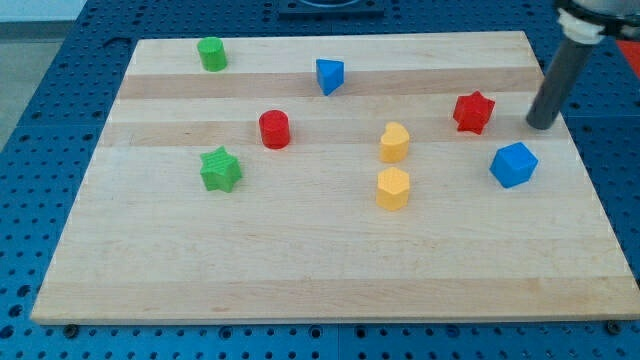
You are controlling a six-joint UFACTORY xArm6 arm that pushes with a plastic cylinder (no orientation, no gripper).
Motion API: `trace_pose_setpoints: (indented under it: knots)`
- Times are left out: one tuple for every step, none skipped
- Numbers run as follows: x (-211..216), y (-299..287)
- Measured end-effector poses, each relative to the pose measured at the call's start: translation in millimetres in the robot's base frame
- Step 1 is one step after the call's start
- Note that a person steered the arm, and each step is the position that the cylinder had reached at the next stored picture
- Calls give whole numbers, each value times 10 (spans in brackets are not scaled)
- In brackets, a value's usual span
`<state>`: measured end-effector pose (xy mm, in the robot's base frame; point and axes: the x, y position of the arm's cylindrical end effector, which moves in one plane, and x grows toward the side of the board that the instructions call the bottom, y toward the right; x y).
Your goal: Slide the red star to the left
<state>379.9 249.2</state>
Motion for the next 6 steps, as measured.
trace_pose_setpoints:
  knots:
    - [6, -150]
    - [16, -355]
    - [16, -484]
    - [16, -606]
    - [16, -674]
    - [-65, -674]
